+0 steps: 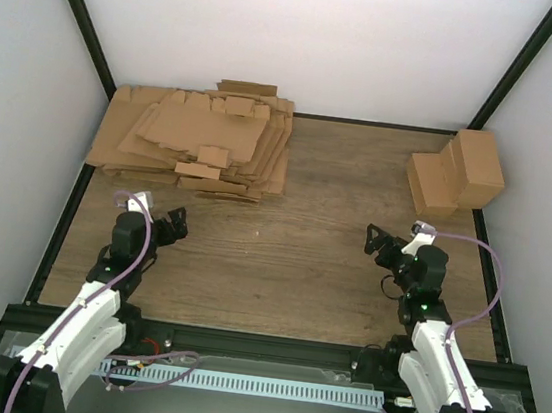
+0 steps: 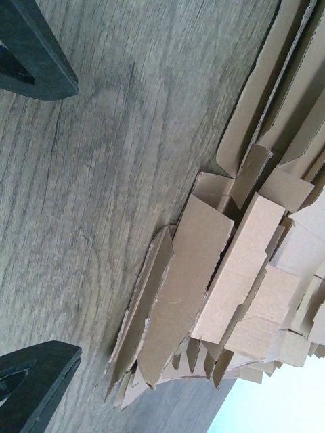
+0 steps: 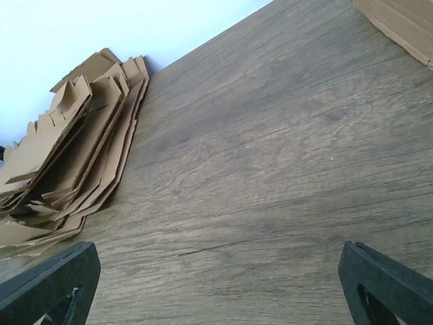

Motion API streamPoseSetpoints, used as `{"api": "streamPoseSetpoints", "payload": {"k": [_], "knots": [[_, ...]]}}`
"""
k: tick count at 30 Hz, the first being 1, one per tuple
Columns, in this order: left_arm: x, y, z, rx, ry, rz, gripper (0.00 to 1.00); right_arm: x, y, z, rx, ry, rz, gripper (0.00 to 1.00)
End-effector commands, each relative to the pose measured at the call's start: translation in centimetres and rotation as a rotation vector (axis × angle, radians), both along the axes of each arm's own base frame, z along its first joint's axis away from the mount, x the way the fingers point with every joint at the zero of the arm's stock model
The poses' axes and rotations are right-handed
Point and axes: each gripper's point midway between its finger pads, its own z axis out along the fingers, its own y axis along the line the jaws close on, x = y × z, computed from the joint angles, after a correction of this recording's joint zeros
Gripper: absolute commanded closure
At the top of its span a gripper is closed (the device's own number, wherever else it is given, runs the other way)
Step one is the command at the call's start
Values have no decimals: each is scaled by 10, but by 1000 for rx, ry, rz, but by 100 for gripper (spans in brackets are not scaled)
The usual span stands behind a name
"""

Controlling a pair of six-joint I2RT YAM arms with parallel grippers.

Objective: Fold the paper box

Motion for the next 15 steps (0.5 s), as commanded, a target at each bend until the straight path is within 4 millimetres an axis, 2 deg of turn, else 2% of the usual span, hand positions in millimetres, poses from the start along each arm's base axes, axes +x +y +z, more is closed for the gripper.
{"api": "streamPoseSetpoints", "payload": {"k": [1, 8, 11, 15], "knots": [[3, 0, 11, 1, -36, 5, 0, 3, 5, 8, -7, -27, 29, 0], [5, 2, 18, -8, -42, 20, 0, 5, 0, 2, -4, 10, -4, 0], [8, 15, 24, -61, -3, 140, 0, 4, -3, 0, 13, 61, -33, 0], [21, 1, 43, -118, 16, 94, 0, -1, 1, -5, 39, 138, -16, 0]]}}
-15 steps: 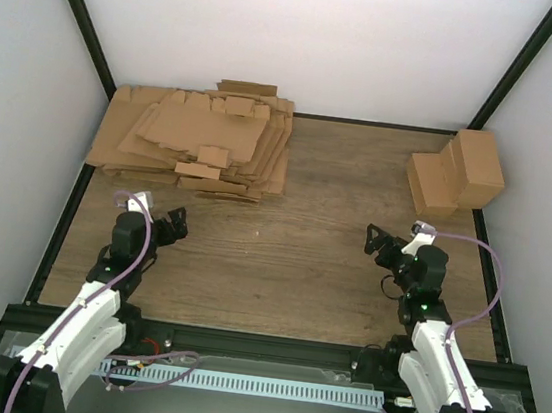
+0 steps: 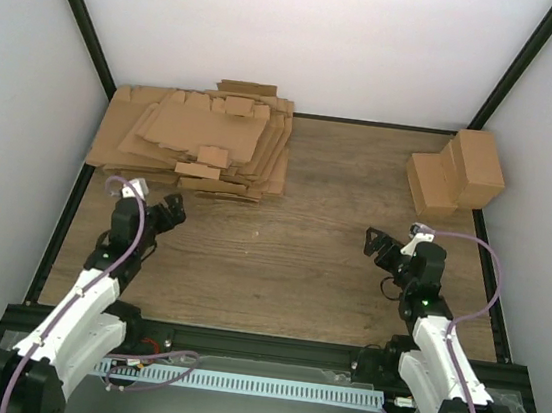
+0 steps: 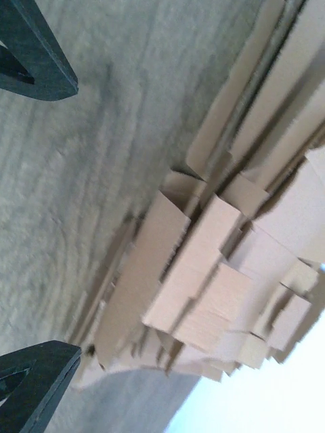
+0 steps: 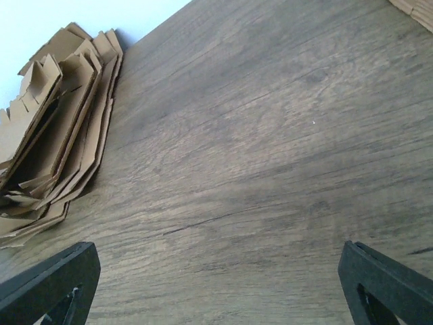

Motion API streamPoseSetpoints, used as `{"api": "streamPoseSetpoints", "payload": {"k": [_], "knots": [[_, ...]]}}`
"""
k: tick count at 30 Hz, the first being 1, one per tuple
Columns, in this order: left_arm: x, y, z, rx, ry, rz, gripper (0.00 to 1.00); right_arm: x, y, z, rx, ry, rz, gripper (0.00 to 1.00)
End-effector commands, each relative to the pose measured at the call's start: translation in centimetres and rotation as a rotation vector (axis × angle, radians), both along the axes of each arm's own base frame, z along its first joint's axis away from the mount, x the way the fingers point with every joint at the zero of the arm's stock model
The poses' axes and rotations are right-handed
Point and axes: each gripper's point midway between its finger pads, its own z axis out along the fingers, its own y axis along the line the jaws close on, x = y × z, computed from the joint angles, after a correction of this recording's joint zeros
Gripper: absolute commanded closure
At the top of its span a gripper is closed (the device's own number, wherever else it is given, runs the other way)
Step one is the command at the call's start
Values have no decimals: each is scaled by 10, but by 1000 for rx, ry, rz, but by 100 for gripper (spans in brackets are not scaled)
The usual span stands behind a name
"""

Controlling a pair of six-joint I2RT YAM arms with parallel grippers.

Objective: Fold the paper box

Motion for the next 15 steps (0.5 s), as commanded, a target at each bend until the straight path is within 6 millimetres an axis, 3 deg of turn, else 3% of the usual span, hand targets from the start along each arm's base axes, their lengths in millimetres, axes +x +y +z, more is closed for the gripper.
{"api": "streamPoseSetpoints", "payload": {"k": [1, 10, 15], "knots": [[16, -8, 24, -77, 4, 10, 0, 0, 2, 11, 28, 57, -7, 0], [67, -15, 43, 87, 57, -63, 0, -5, 34, 7, -11, 36, 127, 0], [100, -33, 51, 135, 77, -168, 1, -4, 53, 1, -44, 59, 194, 0]]}}
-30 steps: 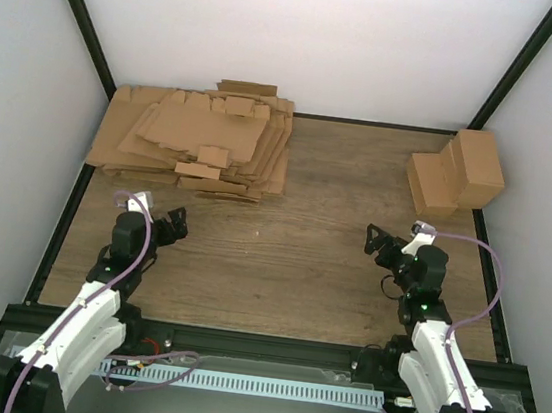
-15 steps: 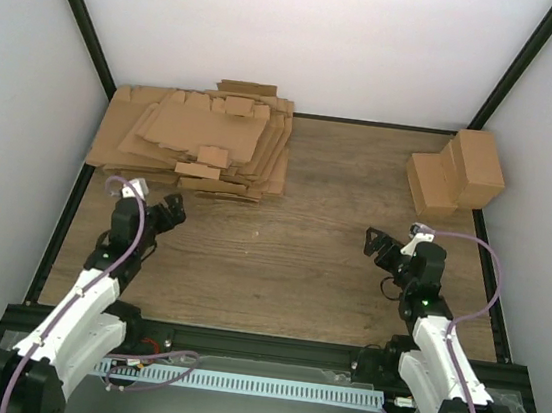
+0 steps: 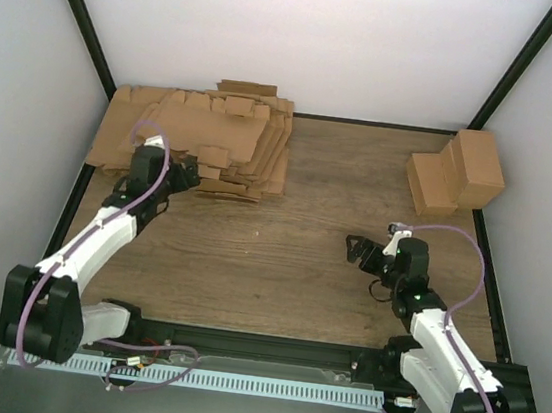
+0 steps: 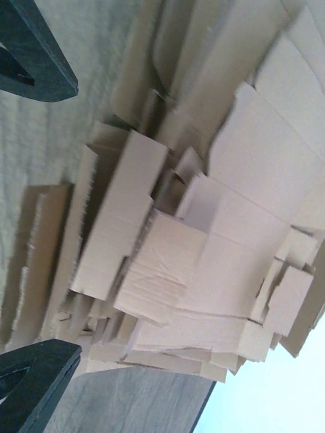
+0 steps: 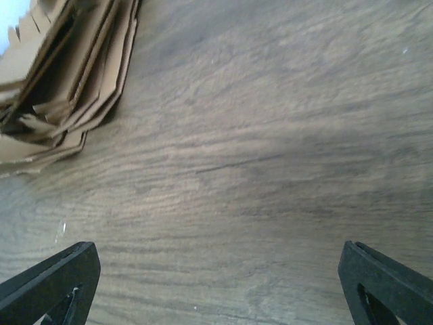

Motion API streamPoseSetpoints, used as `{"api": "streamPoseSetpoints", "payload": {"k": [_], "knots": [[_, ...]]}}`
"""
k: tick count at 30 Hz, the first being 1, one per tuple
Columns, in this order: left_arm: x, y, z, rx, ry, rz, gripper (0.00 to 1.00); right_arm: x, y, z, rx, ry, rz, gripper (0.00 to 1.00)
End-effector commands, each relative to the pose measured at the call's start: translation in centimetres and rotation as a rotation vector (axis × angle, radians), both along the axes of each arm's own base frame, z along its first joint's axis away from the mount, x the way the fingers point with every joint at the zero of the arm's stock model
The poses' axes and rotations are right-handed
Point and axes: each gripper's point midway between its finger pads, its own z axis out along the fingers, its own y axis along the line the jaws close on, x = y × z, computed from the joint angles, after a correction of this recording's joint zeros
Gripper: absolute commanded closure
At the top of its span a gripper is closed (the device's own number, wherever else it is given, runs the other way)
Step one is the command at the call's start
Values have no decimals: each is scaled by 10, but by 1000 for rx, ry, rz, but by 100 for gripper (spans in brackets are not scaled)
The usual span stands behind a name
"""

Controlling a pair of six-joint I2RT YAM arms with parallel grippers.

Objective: Fold the paper box

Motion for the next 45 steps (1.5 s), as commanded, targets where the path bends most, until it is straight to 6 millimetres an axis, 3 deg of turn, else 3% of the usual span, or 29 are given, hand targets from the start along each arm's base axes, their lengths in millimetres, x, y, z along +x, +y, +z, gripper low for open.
{"api": "streamPoseSetpoints", "payload": {"k": [1, 6, 8, 11, 17, 27, 31, 37, 45], "knots": [[27, -18, 11, 77, 4, -135, 4, 9, 16, 12, -34, -29, 54, 0], [64, -18, 16, 169, 93, -146, 4, 12, 25, 5, -56, -4, 87, 0], [79, -20, 8, 148, 150, -127, 4, 12, 27, 5, -58, -2, 92, 0], [96, -31, 12, 72, 161, -124, 0, 11, 27, 6, -62, -10, 92, 0], [111, -14, 12, -73, 201, 126, 0, 9, 25, 10, -62, -32, 82, 0], [145, -39, -5, -414, 341, 287, 1, 8, 24, 11, -67, -36, 78, 0], [150, -37, -9, -510, 374, 359, 6, 8, 24, 11, -68, -38, 74, 0], [160, -29, -9, -533, 406, 424, 7, 6, 22, 15, -65, -59, 66, 0], [178, -45, -22, -603, 480, 355, 7, 5, 21, 17, -64, -66, 64, 0]]}}
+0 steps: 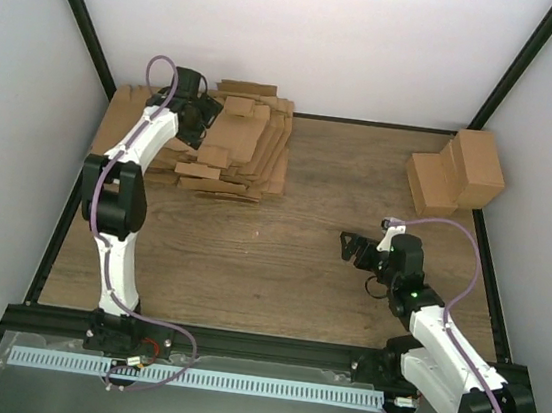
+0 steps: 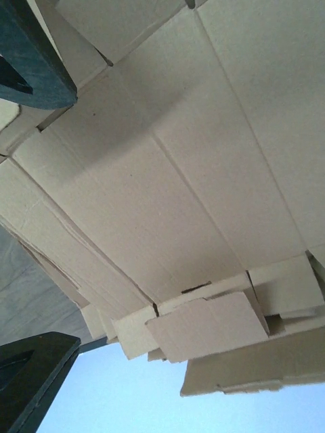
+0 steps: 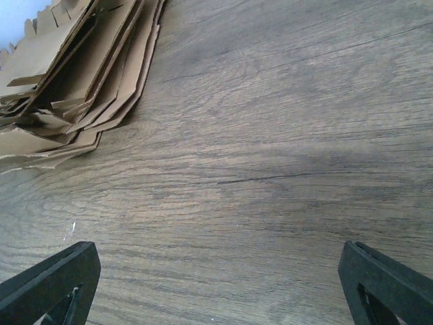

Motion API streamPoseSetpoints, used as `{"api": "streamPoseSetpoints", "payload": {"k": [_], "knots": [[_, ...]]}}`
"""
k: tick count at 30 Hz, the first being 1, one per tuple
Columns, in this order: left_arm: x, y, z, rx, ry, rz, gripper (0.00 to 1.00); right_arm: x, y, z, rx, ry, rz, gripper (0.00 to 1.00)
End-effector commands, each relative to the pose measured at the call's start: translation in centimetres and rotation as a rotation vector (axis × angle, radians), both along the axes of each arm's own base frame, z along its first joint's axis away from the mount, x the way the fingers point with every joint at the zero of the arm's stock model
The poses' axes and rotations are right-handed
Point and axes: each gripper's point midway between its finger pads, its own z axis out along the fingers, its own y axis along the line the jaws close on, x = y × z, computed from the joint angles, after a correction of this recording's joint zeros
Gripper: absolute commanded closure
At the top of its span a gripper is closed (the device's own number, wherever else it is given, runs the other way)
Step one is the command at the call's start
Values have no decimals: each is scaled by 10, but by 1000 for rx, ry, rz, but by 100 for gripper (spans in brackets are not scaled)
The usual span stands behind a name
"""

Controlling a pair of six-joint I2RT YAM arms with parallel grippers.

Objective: Fold the paper box

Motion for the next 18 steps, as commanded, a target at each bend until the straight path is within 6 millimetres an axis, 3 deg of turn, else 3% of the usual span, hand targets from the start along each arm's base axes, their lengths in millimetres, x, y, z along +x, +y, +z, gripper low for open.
{"api": "streamPoseSetpoints", "payload": {"k": [1, 10, 18], "knots": [[2, -8, -11, -52, 55, -22, 7, 2, 1, 7, -9, -28, 3, 0], [4, 35, -36, -9, 136, -8, 8, 2, 1, 8, -8, -30, 1, 0], [-15, 36, -42, -5, 172, -40, 10, 1, 1, 8, -9, -31, -2, 0]]}}
